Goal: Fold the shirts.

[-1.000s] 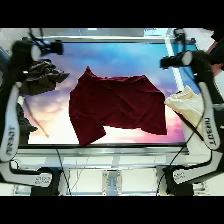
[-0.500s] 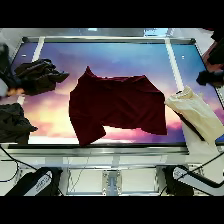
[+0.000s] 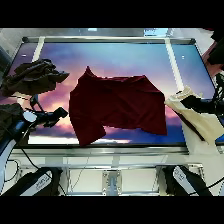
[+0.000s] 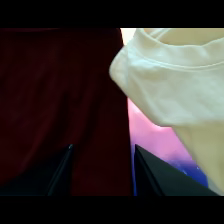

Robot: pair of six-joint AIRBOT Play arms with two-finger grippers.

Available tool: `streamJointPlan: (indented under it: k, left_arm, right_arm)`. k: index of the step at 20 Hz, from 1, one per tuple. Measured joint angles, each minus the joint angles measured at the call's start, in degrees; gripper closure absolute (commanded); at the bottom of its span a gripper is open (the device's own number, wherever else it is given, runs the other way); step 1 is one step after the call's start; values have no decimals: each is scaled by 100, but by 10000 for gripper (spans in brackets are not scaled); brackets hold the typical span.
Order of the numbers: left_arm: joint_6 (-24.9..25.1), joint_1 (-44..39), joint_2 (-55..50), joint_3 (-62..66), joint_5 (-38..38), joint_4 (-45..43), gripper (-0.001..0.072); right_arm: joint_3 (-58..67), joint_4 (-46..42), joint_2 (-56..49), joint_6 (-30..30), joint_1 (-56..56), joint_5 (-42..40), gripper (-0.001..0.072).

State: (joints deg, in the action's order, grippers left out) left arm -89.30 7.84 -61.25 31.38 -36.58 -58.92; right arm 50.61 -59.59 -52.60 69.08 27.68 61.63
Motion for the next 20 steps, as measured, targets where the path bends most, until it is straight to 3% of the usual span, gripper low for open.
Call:
streamJointPlan:
  k: [5, 8, 10, 12, 15, 20]
  left_arm:
    - [1130, 0, -546, -96, 205, 1768, 121]
    - [1556, 0, -796, -107, 234, 2398, 137]
    - [1718, 0, -918, -114, 254, 2632, 387]
    - [1847, 0, -984, -111, 264, 2776, 690]
    - [2024, 0, -1021, -74, 271, 2994, 696]
    - [2371, 0, -1040, -55, 201, 3368, 695]
  right_arm:
    - [-122, 361, 232, -157, 15, -11, 280]
    - [-140, 435, 317, -186, 15, 17, 281]
    - [-144, 483, 348, -195, 15, 66, 281]
    - [-157, 505, 365, -175, 15, 210, 280]
    - [-437, 450, 374, 72, 15, 684, 278]
    - [-1928, 422, 376, 1187, 17, 957, 259]
